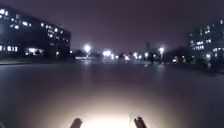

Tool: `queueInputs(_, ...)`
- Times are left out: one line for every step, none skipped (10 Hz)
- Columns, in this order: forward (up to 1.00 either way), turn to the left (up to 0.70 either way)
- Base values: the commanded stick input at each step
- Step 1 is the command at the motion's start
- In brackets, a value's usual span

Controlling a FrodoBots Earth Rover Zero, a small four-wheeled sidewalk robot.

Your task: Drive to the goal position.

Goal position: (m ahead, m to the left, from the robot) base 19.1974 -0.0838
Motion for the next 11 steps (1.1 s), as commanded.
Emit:
queueInputs(1.0,-0.4)
queueInputs(1.0,-0.4)
queueInputs(1.0,-0.4)
queueInputs(1.0,-0.4)
queueInputs(1.0,-0.4)
queueInputs(1.0,-0.33)
queueInputs(1.0,0.0)
queueInputs(1.0,0.0)
queueInputs(1.0,0.0)
queueInputs(1.0,0.0)
queueInputs(1.0,0.0)
